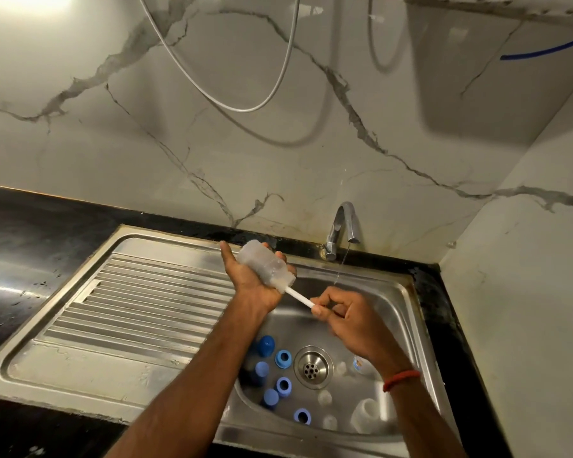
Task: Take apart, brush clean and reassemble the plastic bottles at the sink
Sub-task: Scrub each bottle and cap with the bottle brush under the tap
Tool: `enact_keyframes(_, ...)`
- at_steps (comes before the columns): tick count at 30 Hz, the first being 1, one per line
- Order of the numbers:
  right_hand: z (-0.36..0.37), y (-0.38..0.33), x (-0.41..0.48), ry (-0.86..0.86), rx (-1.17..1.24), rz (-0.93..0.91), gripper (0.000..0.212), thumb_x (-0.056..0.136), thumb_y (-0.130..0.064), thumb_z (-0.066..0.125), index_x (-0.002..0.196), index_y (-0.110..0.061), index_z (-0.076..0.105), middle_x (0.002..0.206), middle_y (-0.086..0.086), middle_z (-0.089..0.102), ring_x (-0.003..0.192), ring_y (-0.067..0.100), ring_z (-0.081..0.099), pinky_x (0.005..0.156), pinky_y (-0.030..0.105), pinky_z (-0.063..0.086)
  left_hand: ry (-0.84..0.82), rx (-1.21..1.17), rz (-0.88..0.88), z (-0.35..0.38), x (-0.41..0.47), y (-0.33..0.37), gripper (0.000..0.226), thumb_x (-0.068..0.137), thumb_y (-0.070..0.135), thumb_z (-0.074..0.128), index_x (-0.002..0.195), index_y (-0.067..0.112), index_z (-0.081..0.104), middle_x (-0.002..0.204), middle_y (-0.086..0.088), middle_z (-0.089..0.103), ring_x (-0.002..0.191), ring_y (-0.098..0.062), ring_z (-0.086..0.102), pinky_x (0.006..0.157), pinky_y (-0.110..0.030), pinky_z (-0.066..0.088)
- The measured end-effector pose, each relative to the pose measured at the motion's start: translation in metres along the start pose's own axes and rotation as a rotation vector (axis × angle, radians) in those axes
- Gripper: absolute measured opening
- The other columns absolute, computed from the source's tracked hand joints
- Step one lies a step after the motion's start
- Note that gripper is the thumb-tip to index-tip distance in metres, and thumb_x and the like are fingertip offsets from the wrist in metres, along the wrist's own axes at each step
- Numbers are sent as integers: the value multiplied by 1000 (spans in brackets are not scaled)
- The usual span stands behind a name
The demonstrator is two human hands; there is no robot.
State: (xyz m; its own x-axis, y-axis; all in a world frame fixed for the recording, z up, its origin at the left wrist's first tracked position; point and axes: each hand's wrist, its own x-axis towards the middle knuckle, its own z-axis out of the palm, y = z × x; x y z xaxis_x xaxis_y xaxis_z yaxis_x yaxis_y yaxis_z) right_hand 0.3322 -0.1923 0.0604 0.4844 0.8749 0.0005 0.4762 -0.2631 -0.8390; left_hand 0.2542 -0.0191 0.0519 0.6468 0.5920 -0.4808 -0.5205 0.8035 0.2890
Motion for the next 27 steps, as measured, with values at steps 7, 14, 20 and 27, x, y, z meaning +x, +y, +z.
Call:
enact_keyframes(7,7,14,1,361,-494,-141,10,98,-38,57,102,-33,65,66,-12,61,59,3,57,53,23,51,37,-100,-26,-3,12,2,77,90,71,50,134,8,54,96,-19,64,76,-28,66,63,-34,57)
enact_keyframes(14,23,25,-2,389,-930,-223,18,98,-34,51,108,-28,64,60,-7,46,51,10,41,41,24,32,113,-9,-35,-4,5,-6,78,88,80,43,122,11,59,110,-16,63,98,-33,63,83,-49,51)
enact_keyframes(20,14,9,-2,42,124,57,6,97,-20,63,93,-19,68,63,-11,65,53,4,54,52,21,44,38,-24,-43,2,-1,6,74,77,84,53,96,13,59,76,-8,58,66,-20,57,61,-29,49)
enact_keyframes(27,8,11,-2,247,-59,20,9,99,-28,59,94,-28,66,67,-4,62,57,5,56,53,18,44,-19,-87,-55,8,3,-1,70,89,69,54,123,7,55,100,-19,62,75,-29,67,59,-34,59)
